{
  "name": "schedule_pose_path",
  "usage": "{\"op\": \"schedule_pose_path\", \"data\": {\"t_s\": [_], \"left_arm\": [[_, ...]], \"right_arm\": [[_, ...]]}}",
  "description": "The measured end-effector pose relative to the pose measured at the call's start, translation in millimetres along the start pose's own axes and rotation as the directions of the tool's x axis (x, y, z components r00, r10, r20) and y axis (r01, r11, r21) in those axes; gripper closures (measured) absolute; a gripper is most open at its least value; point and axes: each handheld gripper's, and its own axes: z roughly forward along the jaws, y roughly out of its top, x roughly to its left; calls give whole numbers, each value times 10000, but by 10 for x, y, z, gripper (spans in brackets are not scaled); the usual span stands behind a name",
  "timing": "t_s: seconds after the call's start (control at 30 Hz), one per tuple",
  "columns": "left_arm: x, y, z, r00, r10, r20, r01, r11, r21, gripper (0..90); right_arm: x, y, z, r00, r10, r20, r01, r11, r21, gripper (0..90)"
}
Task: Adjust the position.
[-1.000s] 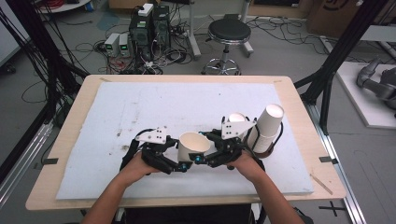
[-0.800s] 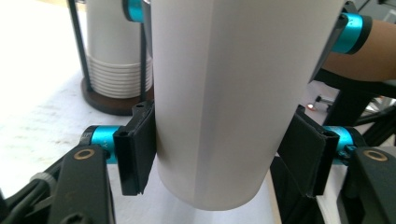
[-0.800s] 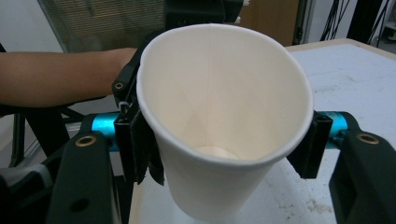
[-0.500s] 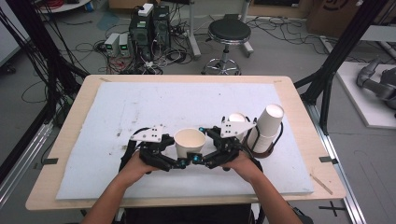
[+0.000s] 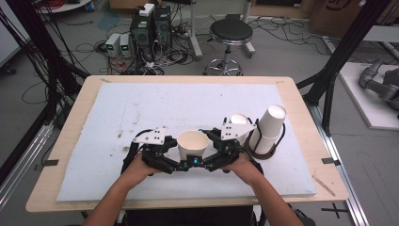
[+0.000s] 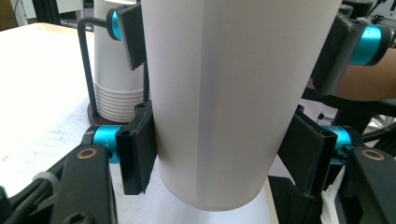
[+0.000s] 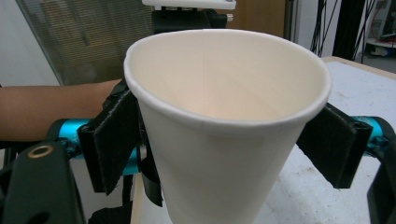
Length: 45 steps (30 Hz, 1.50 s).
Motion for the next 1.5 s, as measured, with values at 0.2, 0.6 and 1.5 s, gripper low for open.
{"op": "schedule_pose_path", "data": {"t_s": [0.2,0.6,1.5], "left_arm": [[-1,-4,6,10000,-17,7,17,10000,3,345],[7,-14,6,9997,-189,-154,187,9997,-162,331],[-7,-16,10,9996,163,-236,-165,9998,-97,347]], "right_arm": [[-6,-2,-2,10000,7,11,-7,10000,12,182],[-7,10,-26,9997,-261,16,262,9996,-104,356],[10,12,-1,9985,-142,537,156,9995,-269,146]]}}
